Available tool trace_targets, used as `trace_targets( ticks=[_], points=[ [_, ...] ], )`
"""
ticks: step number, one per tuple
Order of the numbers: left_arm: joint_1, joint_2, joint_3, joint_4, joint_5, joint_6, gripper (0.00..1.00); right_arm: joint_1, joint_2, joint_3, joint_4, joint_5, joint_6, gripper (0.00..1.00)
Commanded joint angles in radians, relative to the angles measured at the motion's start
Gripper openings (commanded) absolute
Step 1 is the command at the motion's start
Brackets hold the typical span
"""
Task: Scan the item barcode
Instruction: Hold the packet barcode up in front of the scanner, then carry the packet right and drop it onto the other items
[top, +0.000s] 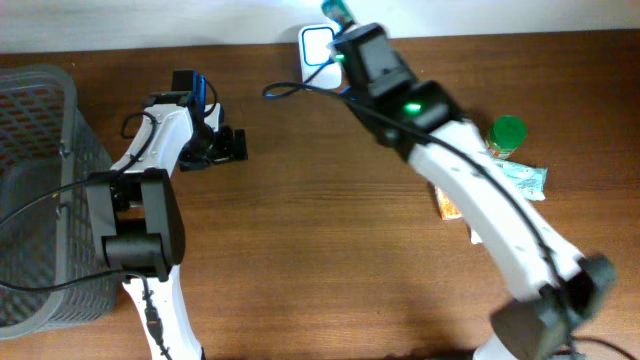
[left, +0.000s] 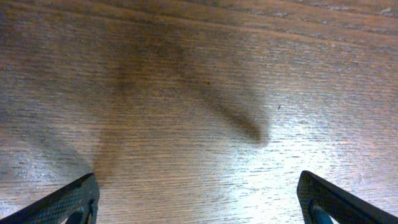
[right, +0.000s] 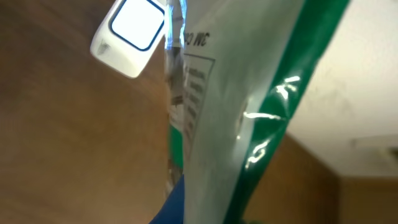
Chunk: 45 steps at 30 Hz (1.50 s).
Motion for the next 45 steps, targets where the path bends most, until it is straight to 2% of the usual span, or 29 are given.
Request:
trace_targets(
  ticks=[1, 4, 6, 9, 12, 16, 19, 24, 27, 35, 36, 38, 39, 43, 45],
  points=[
    [0.003, -0.036, 0.016, -0.002, -0.004, 0.009, 0.99, -0.095, -0.143, 0.002, -0.166, -0.136, 0.151, 0.04],
    [0.003, -0.036, 0.016, -0.002, -0.004, 0.009, 0.99, -0.242, -0.163, -0.003, -0.364, -0.137, 0.183, 0.04],
    [0.003, -0.036, 0.017, -0.002, -0.004, 0.009, 0.99, -0.330, -0.145, -0.022, -0.422, -0.141, 0.226, 0.04],
    [0.003, -0.036, 0.017, -0.002, -0.004, 0.009, 0.99, -0.486, -0.095, -0.083, -0.445, -0.228, 0.211, 0.04],
    [0.003, -0.036, 0.016, -0.002, -0.004, 0.009, 0.99, -0.554, -0.025, -0.103, -0.447, -0.320, 0.164, 0.04],
    [0.003, -0.036, 0.017, -0.002, -0.004, 0.009, 0.99, -0.571, 0.100, -0.103, -0.451, -0.429, 0.115, 0.04],
    [0.003, -0.036, 0.016, -0.002, -0.004, 0.009, 0.99, -0.573, 0.171, -0.118, -0.450, -0.415, 0.111, 0.04],
    [0.003, -0.036, 0.016, -0.002, -0.004, 0.009, 0.99, -0.574, 0.212, -0.172, -0.414, -0.389, 0.103, 0.04],
    [0.003, -0.036, 0.016, -0.002, -0.004, 0.009, 0.99, -0.581, 0.213, -0.176, -0.388, -0.361, 0.103, 0.10],
    [0.003, -0.036, 0.016, -0.002, -0.004, 0.009, 0.99, -0.644, 0.213, -0.176, -0.369, -0.353, 0.104, 0.11],
    [0.003, -0.036, 0.016, -0.002, -0.004, 0.009, 0.99, -0.644, 0.213, -0.176, -0.369, -0.356, 0.104, 0.24],
    [0.003, -0.036, 0.016, -0.002, -0.004, 0.009, 0.99, -0.643, 0.212, -0.172, -0.377, -0.413, 0.104, 0.63],
    [0.003, -0.036, 0.017, -0.002, -0.004, 0.009, 0.99, -0.643, 0.211, -0.148, -0.402, -0.475, 0.103, 0.72],
    [0.003, -0.036, 0.016, -0.002, -0.004, 0.009, 0.99, -0.643, 0.159, 0.026, -0.498, -0.618, 0.103, 0.98],
    [0.003, -0.036, 0.017, -0.002, -0.004, 0.009, 0.99, -0.638, 0.105, 0.104, -0.549, -0.627, 0.103, 0.98]
  ],
)
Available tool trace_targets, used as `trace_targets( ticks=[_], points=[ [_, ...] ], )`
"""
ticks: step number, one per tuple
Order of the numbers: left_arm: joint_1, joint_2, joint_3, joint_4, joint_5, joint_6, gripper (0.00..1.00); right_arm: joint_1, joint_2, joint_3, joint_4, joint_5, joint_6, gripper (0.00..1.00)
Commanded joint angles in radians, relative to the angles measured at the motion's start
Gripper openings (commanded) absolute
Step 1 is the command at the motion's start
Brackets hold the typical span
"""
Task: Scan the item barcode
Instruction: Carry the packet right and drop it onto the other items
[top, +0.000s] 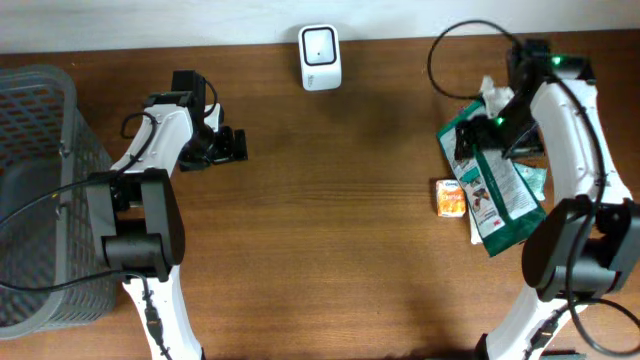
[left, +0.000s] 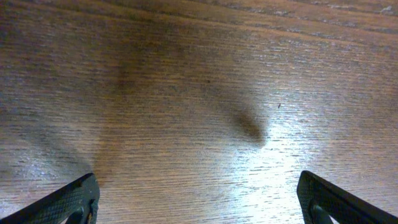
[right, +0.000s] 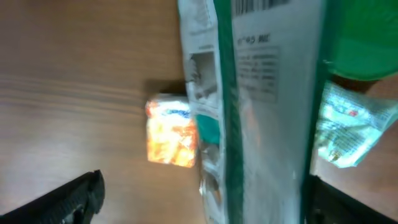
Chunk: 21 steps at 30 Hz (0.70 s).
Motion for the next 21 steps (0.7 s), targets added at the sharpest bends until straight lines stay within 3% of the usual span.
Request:
trace_targets(
  ticks=[1, 7, 12, 21],
  points=[
    [0.003, -0.036, 0.017, 0.000, -0.003, 0.009, 0.99, 0.004, -0.135, 0.154, -0.066, -0.073, 0.000, 0.98],
    [0.003, -0.036, 0.016, 0.000, -0.003, 0.009, 0.99, 0.020, -0.491, 0.211, -0.152, -0.097, 0.004, 0.98],
    [0.003, -0.036, 0.016, 0.000, -0.003, 0.009, 0.99, 0.020, -0.688, 0.211, -0.211, -0.097, 0.004, 0.98],
    [0.003, -0.036, 0.016, 0.000, -0.003, 0.009, 0.99, 0.020, -0.752, 0.211, -0.261, -0.097, 0.003, 0.98]
  ],
)
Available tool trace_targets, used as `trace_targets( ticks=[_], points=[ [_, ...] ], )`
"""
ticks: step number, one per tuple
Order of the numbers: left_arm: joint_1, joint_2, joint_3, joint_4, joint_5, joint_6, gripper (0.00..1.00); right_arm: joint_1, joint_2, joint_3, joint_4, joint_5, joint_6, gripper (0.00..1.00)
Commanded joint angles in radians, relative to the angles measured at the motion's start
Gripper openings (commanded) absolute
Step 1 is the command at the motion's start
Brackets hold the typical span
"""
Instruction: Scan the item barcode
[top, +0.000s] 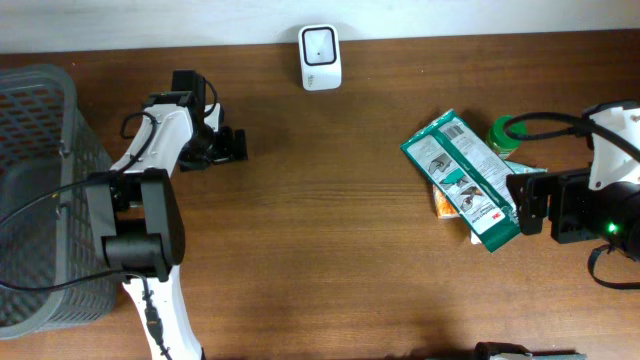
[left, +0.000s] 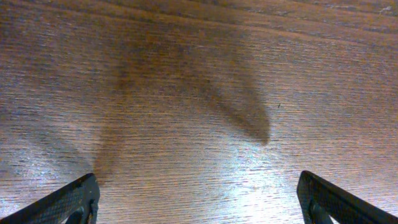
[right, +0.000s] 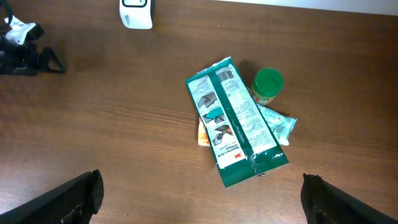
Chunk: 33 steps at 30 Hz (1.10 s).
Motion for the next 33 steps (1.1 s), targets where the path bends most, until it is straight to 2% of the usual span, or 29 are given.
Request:
trace_targets(
  ticks=[1, 6, 9, 13, 16, 21, 25, 31, 33],
  points=[
    [0.003, -0.036, 0.017, 0.001, -0.004, 0.009, 0.99, 0.005, 0.013, 0.006, 0.000, -0.013, 0.003, 0.98],
    [0.003, -0.036, 0.016, 0.001, -0.004, 0.009, 0.99, 0.005, 0.076, 0.002, 0.000, -0.013, 0.003, 0.99],
    [0.003, -0.036, 0.016, 0.001, -0.004, 0.009, 0.99, 0.007, 0.046, -0.048, 0.000, -0.013, 0.003, 0.98],
    [0.003, -0.036, 0.017, 0.001, -0.004, 0.009, 0.99, 0.065, -0.158, -0.322, 0.031, 0.079, 0.003, 0.98],
    [0.003, -0.036, 0.017, 0.001, -0.004, 0.009, 0.99, 0.064, -0.313, -0.510, 0.029, 0.079, 0.003, 0.98],
    [0.003, -0.036, 0.016, 0.001, -0.004, 0.009, 0.99, 0.066, -0.516, -0.641, 0.061, 0.087, -0.001, 0.98],
    [0.003, -0.036, 0.016, 0.001, -0.004, 0.009, 0.99, 0.127, -0.649, -0.805, 0.436, 0.094, -0.001, 0.98],
    [0.003, -0.036, 0.016, 0.001, -0.004, 0.009, 0.99, 0.138, -0.862, -1.381, 1.249, 0.063, 0.000, 0.98],
    [0.003, -0.036, 0.017, 0.001, -0.004, 0.009, 0.99, 0.138, -0.917, -1.518, 1.414, 0.042, 0.000, 0.98]
  ],
)
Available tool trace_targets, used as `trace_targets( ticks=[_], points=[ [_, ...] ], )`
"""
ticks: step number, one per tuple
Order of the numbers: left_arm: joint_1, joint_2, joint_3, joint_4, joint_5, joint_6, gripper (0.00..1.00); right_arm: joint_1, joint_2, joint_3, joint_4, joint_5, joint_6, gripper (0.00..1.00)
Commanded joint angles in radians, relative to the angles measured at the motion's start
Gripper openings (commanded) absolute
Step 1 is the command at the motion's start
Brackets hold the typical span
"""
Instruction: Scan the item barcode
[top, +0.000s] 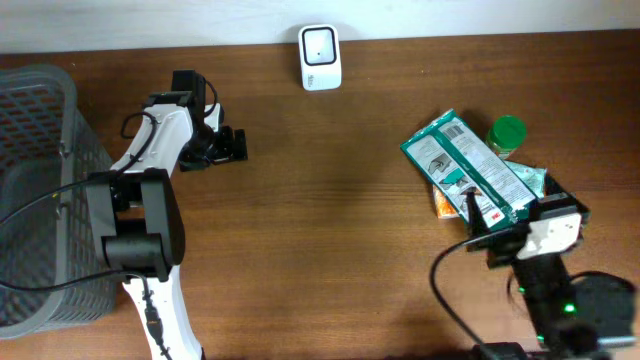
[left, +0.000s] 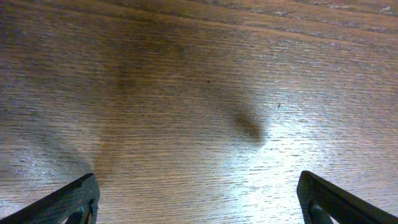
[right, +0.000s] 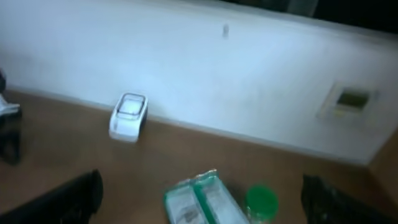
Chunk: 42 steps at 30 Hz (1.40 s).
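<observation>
The green-and-white packet (top: 465, 170) lies flat at the right of the table, barcode end toward the back; the right wrist view also shows this packet (right: 202, 199). The white scanner (top: 320, 45) stands at the back edge against the wall, and the right wrist view shows this scanner (right: 128, 115) too. My right gripper (top: 515, 225) is just in front of the packet, level and facing the wall; in its own view the right gripper (right: 208, 205) is open and holds nothing. My left gripper (top: 232, 146) is open over bare wood, and the left gripper (left: 199, 199) shows nothing between its fingers.
A green-lidded jar (top: 507, 133), an orange pack (top: 447, 203) and a pale green sachet (top: 530, 180) lie beside and under the packet. A grey basket (top: 40, 190) fills the left edge.
My right gripper was at the right edge, looking down on the table. Now it is at the front right, lower and facing the back wall. The packet and the left arm have not moved.
My right gripper held the packet up by the scanner at the back. Then it was over the pile at the right with the packet. Then the packet lay on the pile and the gripper was open and clear of it. Now the arm stands at the front.
</observation>
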Motion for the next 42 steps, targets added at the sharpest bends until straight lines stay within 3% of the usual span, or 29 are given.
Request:
trace_targets(
  ticks=[1, 4, 15, 20, 42],
  points=[
    [0.003, -0.036, 0.016, 0.001, -0.004, 0.009, 0.99, 0.006, -0.093, -0.188, 0.182, -0.035, 0.001, 0.98],
    [0.003, -0.036, 0.016, 0.001, -0.004, 0.009, 0.99, 0.006, -0.187, -0.356, 0.310, -0.035, 0.001, 0.98],
    [0.003, -0.036, 0.016, 0.001, -0.004, 0.009, 0.99, 0.013, -0.365, -0.651, 0.402, -0.034, 0.001, 0.98],
    [0.003, -0.036, 0.016, 0.001, -0.004, 0.009, 0.99, 0.013, -0.365, -0.650, 0.280, -0.021, 0.005, 0.98],
    [0.003, -0.036, 0.016, 0.001, -0.004, 0.008, 0.99, 0.012, -0.365, -0.650, 0.282, -0.008, 0.005, 0.98]
  ],
)
